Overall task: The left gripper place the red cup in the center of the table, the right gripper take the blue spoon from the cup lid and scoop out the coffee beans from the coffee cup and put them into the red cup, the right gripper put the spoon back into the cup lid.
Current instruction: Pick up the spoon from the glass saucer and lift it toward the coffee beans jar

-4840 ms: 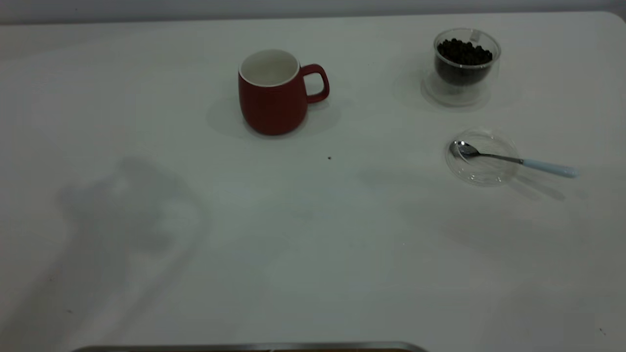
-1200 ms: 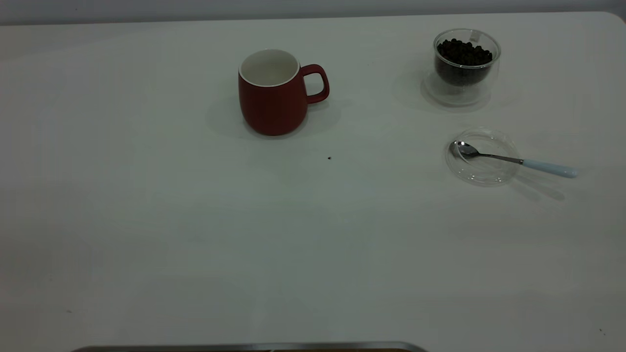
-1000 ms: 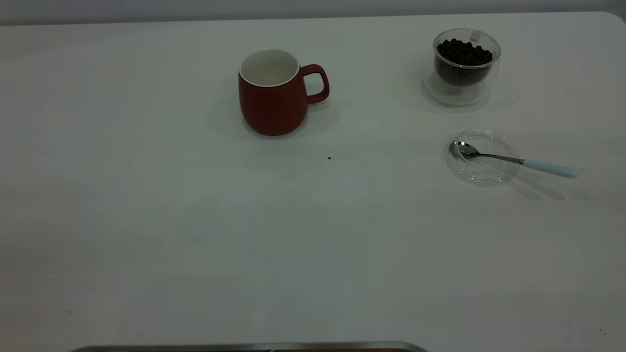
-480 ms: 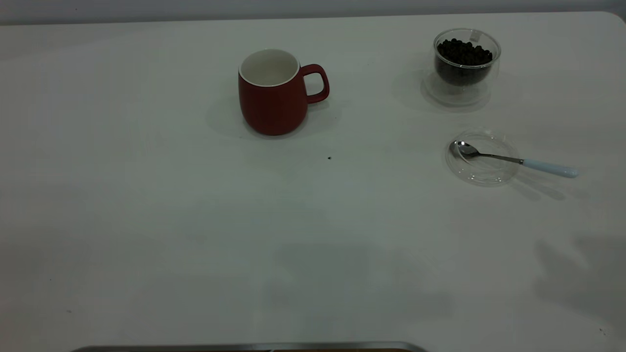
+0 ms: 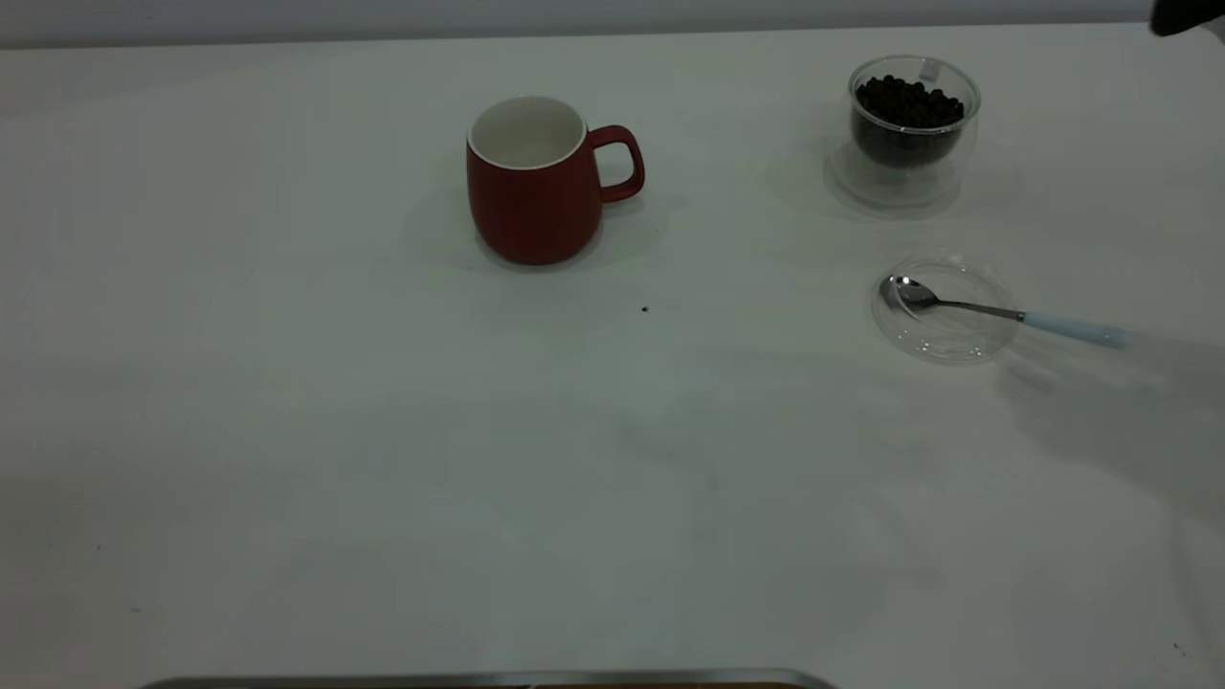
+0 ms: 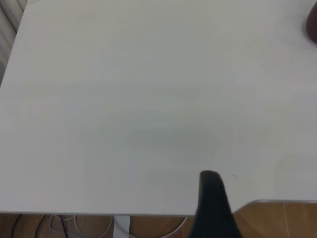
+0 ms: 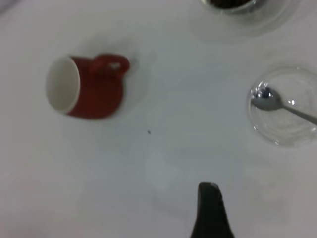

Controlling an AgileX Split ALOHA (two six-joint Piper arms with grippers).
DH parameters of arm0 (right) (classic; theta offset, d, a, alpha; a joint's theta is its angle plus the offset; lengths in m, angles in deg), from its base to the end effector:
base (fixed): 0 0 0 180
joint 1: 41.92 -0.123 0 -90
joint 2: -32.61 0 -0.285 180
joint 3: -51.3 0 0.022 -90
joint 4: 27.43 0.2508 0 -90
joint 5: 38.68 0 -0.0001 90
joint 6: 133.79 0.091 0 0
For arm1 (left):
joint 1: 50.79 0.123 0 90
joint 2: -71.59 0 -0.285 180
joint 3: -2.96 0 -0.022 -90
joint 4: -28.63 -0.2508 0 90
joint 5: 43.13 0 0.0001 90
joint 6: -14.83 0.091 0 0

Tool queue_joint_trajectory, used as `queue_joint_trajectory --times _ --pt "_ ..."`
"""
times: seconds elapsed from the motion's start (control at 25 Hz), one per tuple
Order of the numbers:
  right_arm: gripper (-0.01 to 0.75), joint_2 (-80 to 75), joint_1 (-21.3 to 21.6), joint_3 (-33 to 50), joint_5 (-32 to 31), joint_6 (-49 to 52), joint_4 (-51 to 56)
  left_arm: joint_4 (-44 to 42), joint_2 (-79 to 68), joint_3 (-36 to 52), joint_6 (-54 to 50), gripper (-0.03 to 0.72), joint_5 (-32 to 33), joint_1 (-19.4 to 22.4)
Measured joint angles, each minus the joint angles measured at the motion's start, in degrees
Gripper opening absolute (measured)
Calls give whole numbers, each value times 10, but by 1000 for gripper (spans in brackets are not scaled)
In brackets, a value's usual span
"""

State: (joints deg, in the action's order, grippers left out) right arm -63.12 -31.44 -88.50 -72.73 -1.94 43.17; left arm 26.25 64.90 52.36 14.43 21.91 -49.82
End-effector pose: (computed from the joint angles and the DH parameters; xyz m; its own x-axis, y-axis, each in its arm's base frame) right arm 0.2634 0.0002 0.1758 -0.8318 0.4325 -0.3480 0.1607 0.7877 0.5948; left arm -0.0094 0.0033 0.2673 -0.5171 0.0018 -0.8559 -0.0437 0.9986 0.0285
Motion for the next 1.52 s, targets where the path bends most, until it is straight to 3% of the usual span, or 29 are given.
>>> queue_joint_trajectory --times 0.16,0.52,0.8,1.52 --pt "573 -59 73 9 -57 -86 69 0 0 0 0 587 0 0" --pt "573 -203 123 61 -95 -284 243 0 0 0 0 587 0 0" --pt "573 -339 129 60 -144 -377 314 0 0 0 0 587 0 0" --pt "556 -504 134 -40 -170 -408 319 0 0 0 0 587 0 0"
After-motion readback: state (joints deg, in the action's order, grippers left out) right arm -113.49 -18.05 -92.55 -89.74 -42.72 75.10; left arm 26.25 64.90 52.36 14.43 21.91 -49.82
